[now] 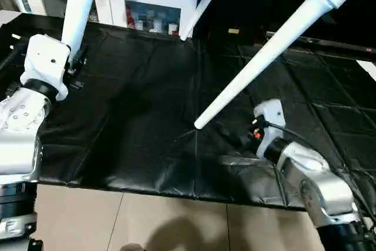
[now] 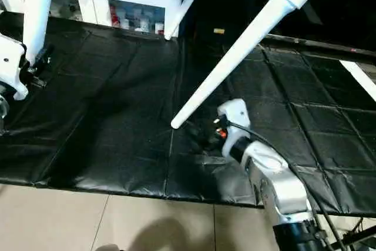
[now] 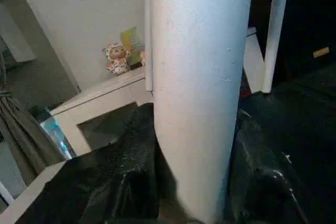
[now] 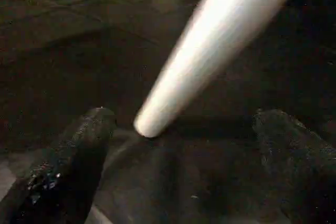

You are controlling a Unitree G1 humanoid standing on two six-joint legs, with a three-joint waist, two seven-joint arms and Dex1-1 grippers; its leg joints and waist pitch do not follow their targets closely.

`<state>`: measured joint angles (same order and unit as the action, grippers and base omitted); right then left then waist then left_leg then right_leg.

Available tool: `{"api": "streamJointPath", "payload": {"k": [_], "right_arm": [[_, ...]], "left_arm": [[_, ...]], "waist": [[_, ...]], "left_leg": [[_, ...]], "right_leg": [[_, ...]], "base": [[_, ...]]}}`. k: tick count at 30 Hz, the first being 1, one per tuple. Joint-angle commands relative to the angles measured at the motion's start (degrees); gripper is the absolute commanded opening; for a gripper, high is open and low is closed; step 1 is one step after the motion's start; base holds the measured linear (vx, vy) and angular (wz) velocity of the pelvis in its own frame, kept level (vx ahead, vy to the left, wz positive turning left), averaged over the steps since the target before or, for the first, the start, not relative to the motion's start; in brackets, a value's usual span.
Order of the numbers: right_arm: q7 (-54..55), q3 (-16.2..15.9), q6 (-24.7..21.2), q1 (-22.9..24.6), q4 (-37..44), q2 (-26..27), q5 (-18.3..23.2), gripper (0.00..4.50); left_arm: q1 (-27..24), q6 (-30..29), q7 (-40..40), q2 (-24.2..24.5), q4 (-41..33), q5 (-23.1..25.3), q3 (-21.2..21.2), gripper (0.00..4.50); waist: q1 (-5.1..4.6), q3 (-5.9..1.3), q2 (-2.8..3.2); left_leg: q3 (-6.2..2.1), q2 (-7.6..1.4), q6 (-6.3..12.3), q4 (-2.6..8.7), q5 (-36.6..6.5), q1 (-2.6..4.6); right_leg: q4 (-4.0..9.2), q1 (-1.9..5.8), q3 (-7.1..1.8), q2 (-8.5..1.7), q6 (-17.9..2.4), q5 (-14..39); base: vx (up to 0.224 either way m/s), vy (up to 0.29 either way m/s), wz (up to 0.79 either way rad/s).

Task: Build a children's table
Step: Flip table

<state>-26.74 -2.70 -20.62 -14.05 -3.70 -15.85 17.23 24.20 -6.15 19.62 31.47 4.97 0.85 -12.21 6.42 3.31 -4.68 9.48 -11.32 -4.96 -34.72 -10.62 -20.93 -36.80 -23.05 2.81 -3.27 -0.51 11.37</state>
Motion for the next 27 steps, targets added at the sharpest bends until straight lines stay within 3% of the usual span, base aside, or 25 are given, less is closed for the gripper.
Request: {"api": "streamJointPath", "payload": {"k": [1,6,11,12,13,17,21,22,25,27], "right_arm": [[0.2,1.4,2.7,-3.0,-1.7,0.1,-0.4,4.5],[2.5,4.0,6.6,-9.2,-10.2,2.4,0.0,4.5],[2.7,6.0,12.6,-16.5,-21.1,4.6,0.2,4.5],[2.9,6.1,13.5,-17.6,-23.0,4.7,-0.1,4.5],[2.9,6.3,14.6,-19.0,-25.3,4.9,-0.1,4.5],[-1.0,7.8,18.6,-22.6,-30.6,5.7,0.9,4.5],[-10.6,6.6,21.1,-23.0,-29.0,5.1,3.2,4.5],[-12.4,6.3,20.5,-22.7,-28.0,4.5,3.9,4.5],[-13.5,6.1,19.8,-22.4,-27.1,3.7,4.3,4.5],[-14.3,6.2,19.0,-20.7,-24.0,2.3,4.8,4.5]], "left_arm": [[-0.7,0.1,2.0,0.1,0.8,0.3,2.5,1.46],[-0.5,0.6,2.3,0.2,1.6,0.4,3.0,1.46],[-0.2,0.9,2.6,0.0,2.2,0.4,3.6,1.46],[-0.2,1.0,2.7,0.0,2.3,0.4,3.7,1.46],[-0.2,1.1,2.8,-0.1,2.5,0.4,3.8,1.46],[-0.2,1.3,3.2,-0.5,3.0,0.3,4.4,1.45],[-1.1,1.3,4.2,-1.3,4.2,-0.1,5.4,1.45],[-1.6,1.1,4.5,-1.4,4.4,0.0,5.9,1.45],[-2.1,0.8,4.7,-1.6,4.6,0.0,6.2,1.45],[-2.9,0.9,5.0,-2.0,5.5,0.0,6.9,1.45]], "waist": [[-0.38,-3.56,2.04],[-0.36,-3.52,2.37],[-0.46,-3.72,2.53],[-0.28,-3.75,3.29],[-0.58,-3.73,2.9],[-0.38,-3.81,2.87],[-0.32,-3.78,2.79],[-0.39,-3.81,2.41],[-0.25,-3.84,2.58],[-0.11,-3.83,2.1]], "left_leg": [[-0.77,-1.53,-3.28,4.71,-16.5,0.8],[-0.61,-1.57,-3.57,4.63,-16.9,1.2],[-0.64,-1.56,-3.89,4.65,-16.4,1.09],[-0.65,-1.56,-4.09,4.56,-16.2,1.22],[-0.58,-1.47,-4.04,4.56,-15.5,0.97],[-0.44,-1.51,-3.36,4.45,-15.0,0.9],[-0.48,-1.67,-2.23,4.52,-15.0,0.76],[-0.41,-1.66,-1.95,4.52,-14.3,0.78],[-0.35,-1.68,-1.57,4.43,-12.7,0.74],[-0.21,-1.66,-1.34,4.38,-12.5,0.83]], "right_leg": [[4.86,2.08,-2.58,-3.92,-8.0,12.2],[4.92,1.72,-2.63,-3.92,-8.4,13.1],[4.57,1.99,-2.52,-3.93,-9.4,10.9],[4.46,1.83,-2.54,-3.97,-9.6,10.2],[4.33,2.02,-2.5,-3.84,-10.1,9.0],[4.25,2.24,-2.54,-3.96,-10.5,8.5],[4.3,2.44,-2.56,-4.01,-10.5,8.3],[4.3,2.48,-2.54,-3.89,-10.6,7.9],[4.2,2.51,-2.53,-3.98,-11.0,7.0],[4.37,2.47,-2.58,-3.97,-10.6,7.7]], "base": [[0.0,0.0,0.0],[0.0,0.0,0.0],[0.0,0.0,0.0],[0.0,0.0,0.0],[0.0,0.0,0.0],[0.0,0.0,0.0],[0.0,0.0,0.0],[0.0,0.0,0.0],[0.0,0.0,0.0],[0.0,0.0,0.0]]}}
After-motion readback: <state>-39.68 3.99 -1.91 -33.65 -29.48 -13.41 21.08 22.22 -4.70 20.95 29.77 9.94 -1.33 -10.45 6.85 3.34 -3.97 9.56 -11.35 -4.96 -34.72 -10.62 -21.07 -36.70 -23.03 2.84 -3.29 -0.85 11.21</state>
